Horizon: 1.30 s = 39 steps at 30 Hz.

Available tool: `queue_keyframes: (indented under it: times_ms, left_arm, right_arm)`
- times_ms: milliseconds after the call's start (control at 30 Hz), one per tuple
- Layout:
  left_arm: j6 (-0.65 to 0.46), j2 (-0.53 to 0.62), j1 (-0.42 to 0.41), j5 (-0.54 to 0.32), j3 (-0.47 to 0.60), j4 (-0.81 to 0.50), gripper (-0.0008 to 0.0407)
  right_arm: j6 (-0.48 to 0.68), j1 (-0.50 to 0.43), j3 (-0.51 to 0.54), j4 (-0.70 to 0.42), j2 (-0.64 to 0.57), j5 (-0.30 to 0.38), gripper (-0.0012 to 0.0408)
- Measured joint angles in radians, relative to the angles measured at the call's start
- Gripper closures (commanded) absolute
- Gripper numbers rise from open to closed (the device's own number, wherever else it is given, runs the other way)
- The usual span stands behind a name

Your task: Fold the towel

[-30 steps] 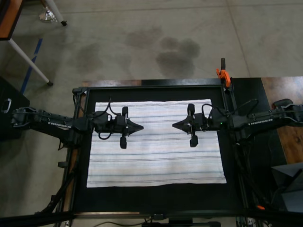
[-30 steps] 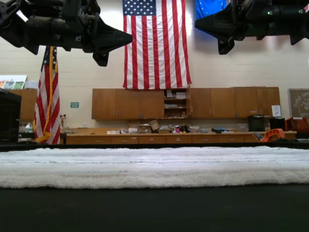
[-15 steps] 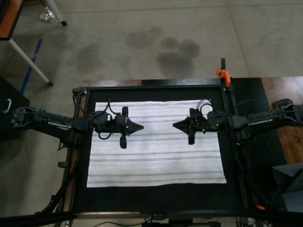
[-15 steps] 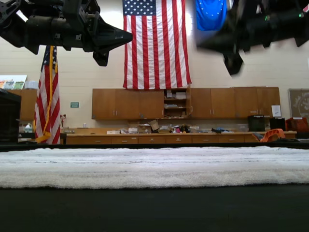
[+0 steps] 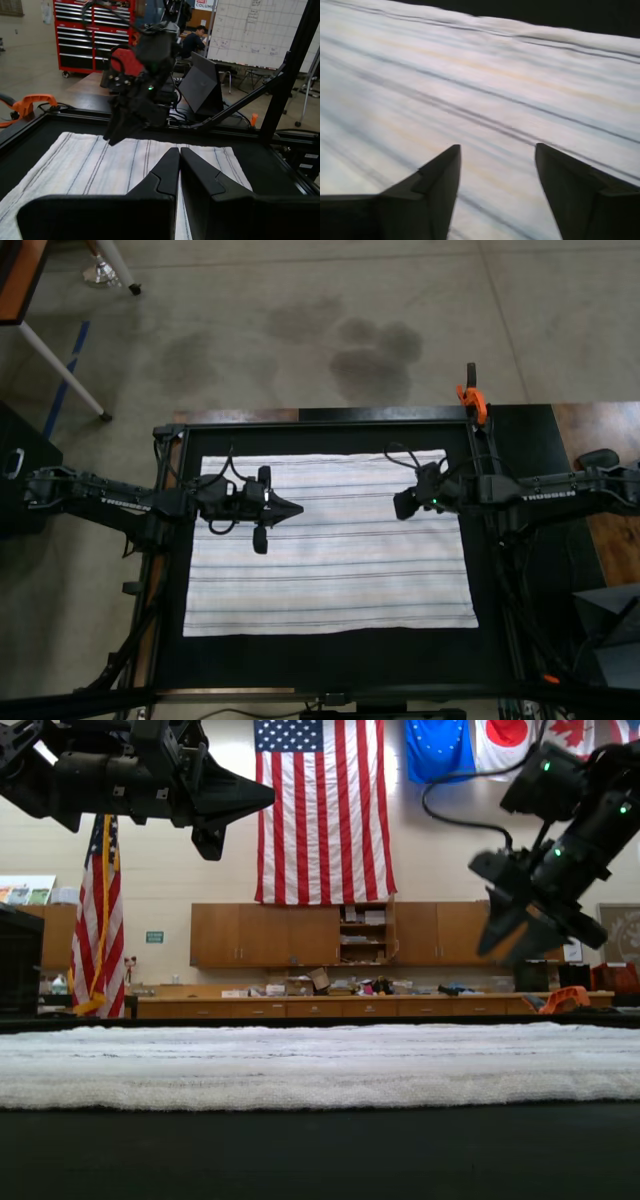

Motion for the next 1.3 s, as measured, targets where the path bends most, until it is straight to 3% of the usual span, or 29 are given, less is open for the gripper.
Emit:
queue_keyframes:
  times_ms: [433,667,1000,1300]
  left_arm:
    - [-0.003,-0.001,0.000,0.000,0.001,0.000,0.0399]
    - [-0.003,-0.001,0.000,0.000,0.001,0.000,0.0399]
    - [-0.002,-0.001,0.000,0.000,0.001,0.000,0.0399]
    - [-0.002,-0.001,0.000,0.000,0.001,0.001,0.0399]
  right_arm:
    - [-0.009,-0.299,0.000,-0.224,-0.002,0.000,0.0194]
    - [-0.029,-0.406,0.000,-0.328,-0.002,0.000,0.0200]
    - [-0.026,-0.437,-0.021,-0.416,-0.001,-0.011,0.0201]
    - [-0.014,-0.437,-0.108,-0.339,-0.001,-0.080,0.0200]
